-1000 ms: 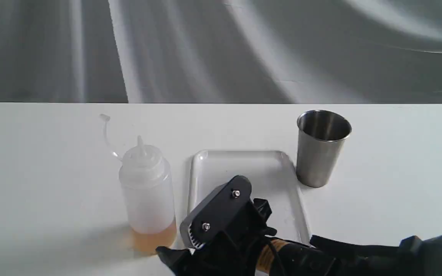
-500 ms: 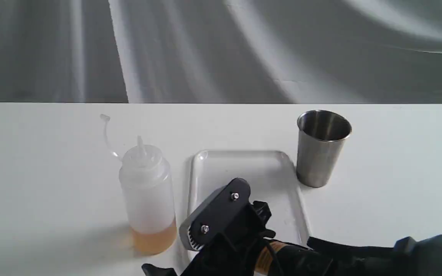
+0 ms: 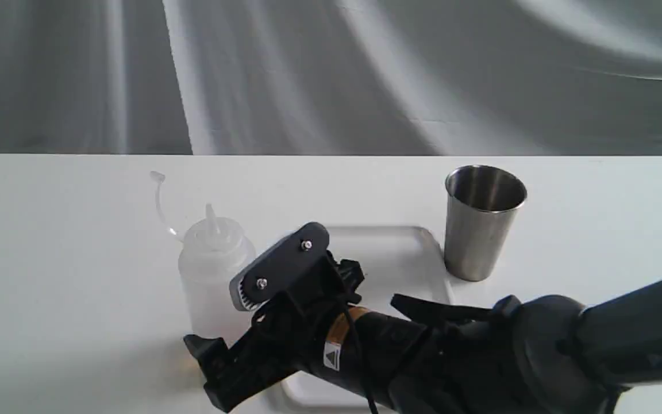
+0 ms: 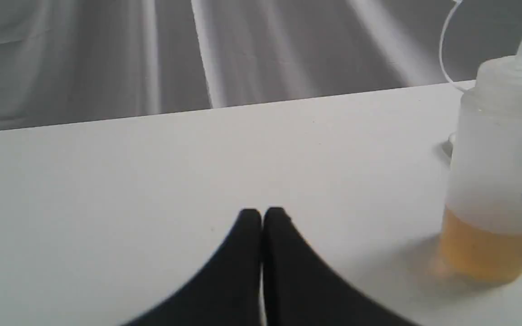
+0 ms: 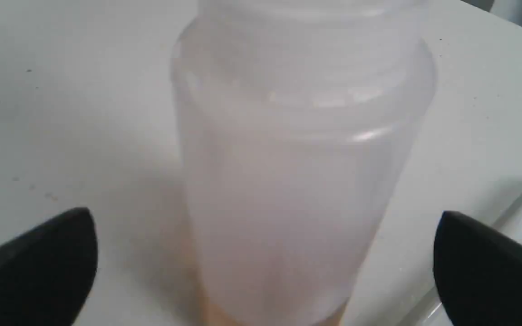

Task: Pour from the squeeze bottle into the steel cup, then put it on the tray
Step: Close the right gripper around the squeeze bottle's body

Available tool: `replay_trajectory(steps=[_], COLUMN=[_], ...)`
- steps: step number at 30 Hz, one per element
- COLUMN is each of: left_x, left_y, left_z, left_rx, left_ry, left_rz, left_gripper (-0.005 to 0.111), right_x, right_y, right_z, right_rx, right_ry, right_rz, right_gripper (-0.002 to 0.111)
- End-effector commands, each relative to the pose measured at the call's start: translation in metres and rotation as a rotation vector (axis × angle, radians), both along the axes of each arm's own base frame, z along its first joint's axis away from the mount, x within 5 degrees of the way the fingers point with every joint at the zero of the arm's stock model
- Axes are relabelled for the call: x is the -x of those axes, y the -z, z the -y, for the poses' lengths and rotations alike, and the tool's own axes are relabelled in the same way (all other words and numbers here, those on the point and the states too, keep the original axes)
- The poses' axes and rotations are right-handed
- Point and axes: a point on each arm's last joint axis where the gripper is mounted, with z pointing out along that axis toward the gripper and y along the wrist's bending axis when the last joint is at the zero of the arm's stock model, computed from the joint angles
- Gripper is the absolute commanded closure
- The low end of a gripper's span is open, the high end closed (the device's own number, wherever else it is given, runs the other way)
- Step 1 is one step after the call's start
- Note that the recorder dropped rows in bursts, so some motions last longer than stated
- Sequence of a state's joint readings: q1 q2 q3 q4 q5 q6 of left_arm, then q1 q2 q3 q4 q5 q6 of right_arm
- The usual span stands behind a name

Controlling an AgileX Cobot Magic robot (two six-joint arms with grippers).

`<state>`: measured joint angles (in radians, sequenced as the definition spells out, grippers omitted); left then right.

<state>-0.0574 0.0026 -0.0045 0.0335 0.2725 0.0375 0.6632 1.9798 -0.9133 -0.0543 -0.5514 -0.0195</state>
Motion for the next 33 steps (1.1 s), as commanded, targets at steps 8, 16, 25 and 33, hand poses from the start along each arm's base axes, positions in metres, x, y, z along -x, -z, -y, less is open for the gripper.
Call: replay_trajectory(steps=[8, 16, 25, 33], left_x=[0.000, 0.000, 0.000, 0.000], left_y=[0.001, 0.001, 0.001, 0.001], left_z=[0.000, 0.000, 0.000, 0.000], left_rx=[0.006, 0.003, 0.005, 0.005], left_ry=[0.005, 0.006, 0.005, 0.005], left_rz=[0.005, 0.005, 0.005, 0.005], left_gripper=[0.107, 0.107, 0.107, 0.107], right_x=[-0.035, -0.047, -0.047, -0.046], right_y=[0.003, 0.006, 0.008, 0.009], right_z=[-0.010, -0.018, -0.018, -0.019], right_rx=[-0.008, -0.042, -0.046, -0.060], right_ry=[0.016, 0.027, 0.030, 0.030], right_rz=[0.014, 0.009, 0.001, -0.015], right_gripper=[0.006, 0.006, 0.006, 0.019])
